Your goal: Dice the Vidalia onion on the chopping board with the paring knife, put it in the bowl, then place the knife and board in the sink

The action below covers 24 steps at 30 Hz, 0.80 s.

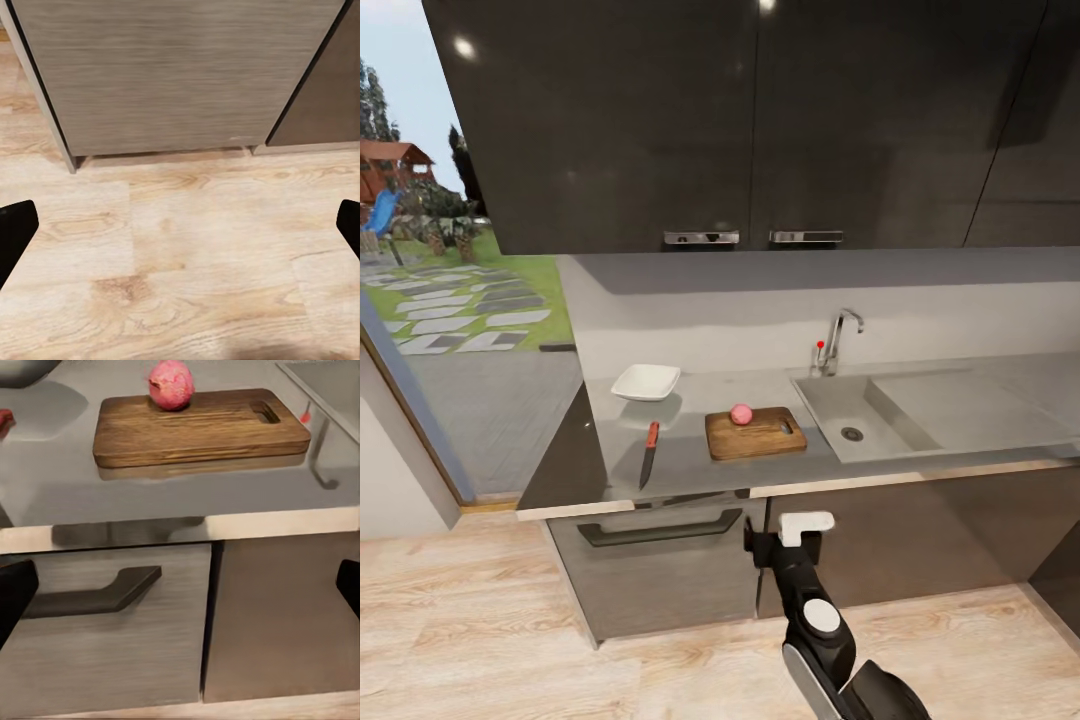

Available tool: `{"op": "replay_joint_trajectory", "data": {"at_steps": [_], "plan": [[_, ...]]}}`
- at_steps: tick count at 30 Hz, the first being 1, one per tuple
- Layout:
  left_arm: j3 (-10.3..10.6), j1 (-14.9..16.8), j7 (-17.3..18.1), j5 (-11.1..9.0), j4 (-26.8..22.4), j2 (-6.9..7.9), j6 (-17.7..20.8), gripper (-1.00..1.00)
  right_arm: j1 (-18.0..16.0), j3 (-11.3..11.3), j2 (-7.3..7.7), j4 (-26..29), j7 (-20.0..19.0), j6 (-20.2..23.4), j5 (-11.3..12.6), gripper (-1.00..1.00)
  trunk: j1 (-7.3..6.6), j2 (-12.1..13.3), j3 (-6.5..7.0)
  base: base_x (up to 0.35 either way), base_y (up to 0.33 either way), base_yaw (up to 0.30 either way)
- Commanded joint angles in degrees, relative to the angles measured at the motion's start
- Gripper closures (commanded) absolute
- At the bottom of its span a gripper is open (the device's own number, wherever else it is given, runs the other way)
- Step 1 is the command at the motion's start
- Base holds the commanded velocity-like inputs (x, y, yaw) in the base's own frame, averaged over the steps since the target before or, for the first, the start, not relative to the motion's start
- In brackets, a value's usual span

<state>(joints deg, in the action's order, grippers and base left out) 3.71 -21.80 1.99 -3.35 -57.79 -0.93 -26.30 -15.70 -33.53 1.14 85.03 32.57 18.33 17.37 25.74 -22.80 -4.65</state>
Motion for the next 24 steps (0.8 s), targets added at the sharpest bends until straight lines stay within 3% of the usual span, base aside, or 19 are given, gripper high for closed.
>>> {"op": "replay_joint_trajectory", "data": {"at_steps": [1,5,9,11,15,18,24], "plan": [[-0.02,0.0,0.19,-0.37,-0.05,-0.01,-0.06,-1.0,-0.18,-0.16,-0.22,0.1,0.48,0.55,-0.02,-1.0,0.04,-0.12,-0.12,0.0,0.0,0.0],[-0.36,0.0,0.14,-0.71,-0.09,-0.03,-0.06,-1.0,-0.49,-0.14,-1.09,0.67,0.48,1.46,-2.45,-1.0,0.04,-0.12,-0.12,0.0,0.0,0.0],[-2.13,0.0,0.15,-1.85,-0.32,-0.03,-0.13,-1.0,-0.69,-0.12,-1.71,1.7,0.49,2.55,-3.49,-1.0,0.04,-0.12,-0.12,0.0,0.0,0.0],[-3.96,0.0,0.18,-2.82,-0.38,-0.03,-0.15,-1.0,-3.93,0.28,-2.81,2.15,0.45,7.07,-3.76,-1.0,0.04,-0.12,-0.12,0.0,0.0,0.0],[-4.36,0.0,0.19,-3.07,-0.39,-0.03,-0.15,-1.0,-7.63,0.82,-3.95,2.2,0.46,9.77,-3.81,-1.0,0.04,-0.12,-0.12,0.0,0.0,0.0],[-4.46,0.0,0.17,-3.12,-0.39,-0.03,-0.14,-1.0,-10.51,1.0,-6.25,1.82,0.47,12.2,-3.88,-1.0,0.04,-0.12,-0.12,0.0,0.0,0.0],[-4.49,0.0,0.17,-3.15,-0.32,-0.03,-0.14,-1.0,-12.65,1.08,-8.35,1.52,0.41,15.79,-3.82,-1.0,0.04,-0.12,-0.12,0.0,0.0,0.0]]}}
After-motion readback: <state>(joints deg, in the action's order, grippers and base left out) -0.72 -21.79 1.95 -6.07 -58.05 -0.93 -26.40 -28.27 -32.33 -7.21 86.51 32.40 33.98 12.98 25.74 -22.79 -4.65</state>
